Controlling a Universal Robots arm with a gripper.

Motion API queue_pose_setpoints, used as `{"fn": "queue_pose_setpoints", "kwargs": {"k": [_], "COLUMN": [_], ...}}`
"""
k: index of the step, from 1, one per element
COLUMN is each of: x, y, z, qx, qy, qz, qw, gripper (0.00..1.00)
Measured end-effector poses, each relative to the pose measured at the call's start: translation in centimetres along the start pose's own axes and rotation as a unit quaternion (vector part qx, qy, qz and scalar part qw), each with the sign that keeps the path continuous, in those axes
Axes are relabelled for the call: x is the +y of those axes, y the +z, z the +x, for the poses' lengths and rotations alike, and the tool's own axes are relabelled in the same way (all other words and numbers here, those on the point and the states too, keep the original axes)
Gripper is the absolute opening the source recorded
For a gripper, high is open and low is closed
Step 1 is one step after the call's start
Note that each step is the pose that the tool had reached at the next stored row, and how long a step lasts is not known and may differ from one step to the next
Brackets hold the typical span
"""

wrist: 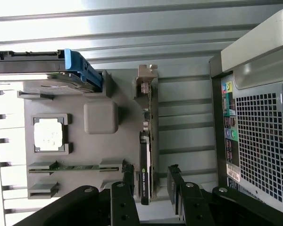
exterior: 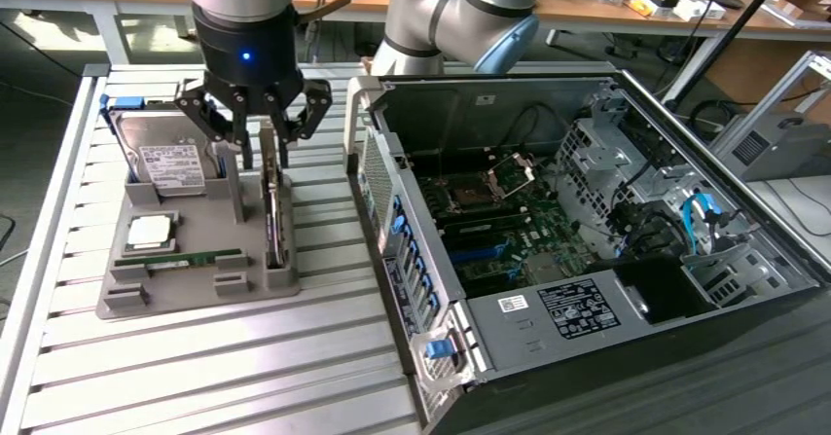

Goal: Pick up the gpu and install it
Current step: 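Pick up the gpu and move the gpu toward the slot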

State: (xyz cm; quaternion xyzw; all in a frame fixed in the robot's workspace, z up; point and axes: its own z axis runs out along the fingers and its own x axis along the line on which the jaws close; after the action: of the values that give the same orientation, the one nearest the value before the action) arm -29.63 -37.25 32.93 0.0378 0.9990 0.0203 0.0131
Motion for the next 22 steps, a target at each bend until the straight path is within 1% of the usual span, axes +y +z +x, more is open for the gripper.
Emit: {"fn": "queue_pose_setpoints", "kwargs": {"k": [22], "x": [-0.03], "y": [0.88], "z": [0.02], "qx": [0.0], "qy": [0.0], "qz": [-0.0001], "qw": [1.0], "gripper": [0.42]}}
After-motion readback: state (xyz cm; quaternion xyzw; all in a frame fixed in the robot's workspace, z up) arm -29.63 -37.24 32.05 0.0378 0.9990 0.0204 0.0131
